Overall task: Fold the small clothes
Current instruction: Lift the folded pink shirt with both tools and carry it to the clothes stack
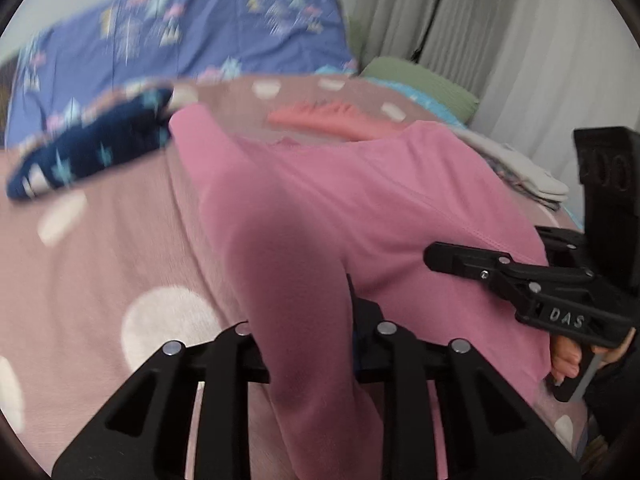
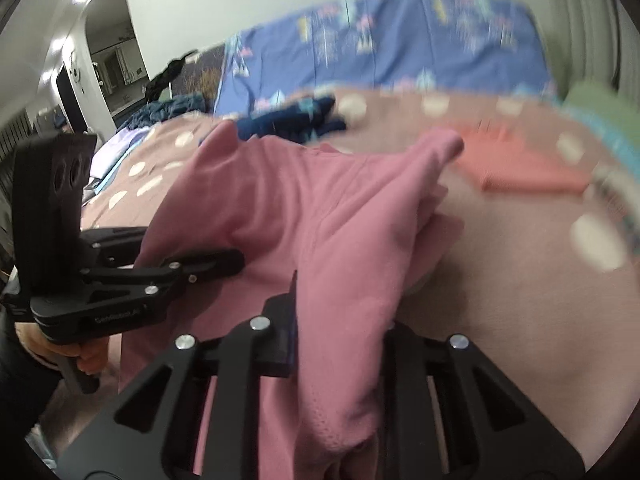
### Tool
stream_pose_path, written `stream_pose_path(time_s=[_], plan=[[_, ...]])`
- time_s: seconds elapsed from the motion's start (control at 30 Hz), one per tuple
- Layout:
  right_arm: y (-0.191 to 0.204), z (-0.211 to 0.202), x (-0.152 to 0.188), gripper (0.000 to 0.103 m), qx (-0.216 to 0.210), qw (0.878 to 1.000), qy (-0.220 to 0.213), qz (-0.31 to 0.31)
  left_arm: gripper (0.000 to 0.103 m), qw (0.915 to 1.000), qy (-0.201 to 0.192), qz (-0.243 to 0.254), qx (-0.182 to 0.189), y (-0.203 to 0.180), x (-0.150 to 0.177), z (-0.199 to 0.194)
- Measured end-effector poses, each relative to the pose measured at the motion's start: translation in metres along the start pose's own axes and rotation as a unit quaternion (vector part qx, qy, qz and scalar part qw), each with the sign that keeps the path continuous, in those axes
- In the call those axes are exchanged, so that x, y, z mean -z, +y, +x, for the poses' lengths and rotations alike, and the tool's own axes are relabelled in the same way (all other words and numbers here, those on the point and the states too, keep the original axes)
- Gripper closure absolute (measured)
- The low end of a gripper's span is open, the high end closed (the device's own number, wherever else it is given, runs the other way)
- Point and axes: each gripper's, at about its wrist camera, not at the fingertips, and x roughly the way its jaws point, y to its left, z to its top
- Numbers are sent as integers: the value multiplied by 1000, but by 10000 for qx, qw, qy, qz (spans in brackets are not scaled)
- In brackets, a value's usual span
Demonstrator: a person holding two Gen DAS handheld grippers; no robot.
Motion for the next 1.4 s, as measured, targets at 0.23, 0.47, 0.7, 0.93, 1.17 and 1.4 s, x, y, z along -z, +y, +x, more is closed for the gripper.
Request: stream_pose_path(time_s=[0.23,0.47,0.7,0.93,1.17,1.4], plan=[[-6,-96,-14,85,443,9947,-919,-123,79,9937,-834,745,64,-69,-39,-65],[-65,-158,-12,85,1122,9854,-1267,208,79,9844,-933,1440,393,-147,-79,-53],[-147,-191,-28,85,1994,9691,-1370,485,79,9709,-918,2107,664,-234,-139,-4],[-221,-201,-58,85,2820,9469,-1416,612,78,9613,-1164,2369,790,-297,-199,51],[-265,-181,-77,85,3418,9277,-1364,628,75,9501,-1250,2799,580,-337,-233,98],[-344,-134,-70,33,4031,9041,-664,1253,21,9587,-1238,2495,-577,-344,-254,166]])
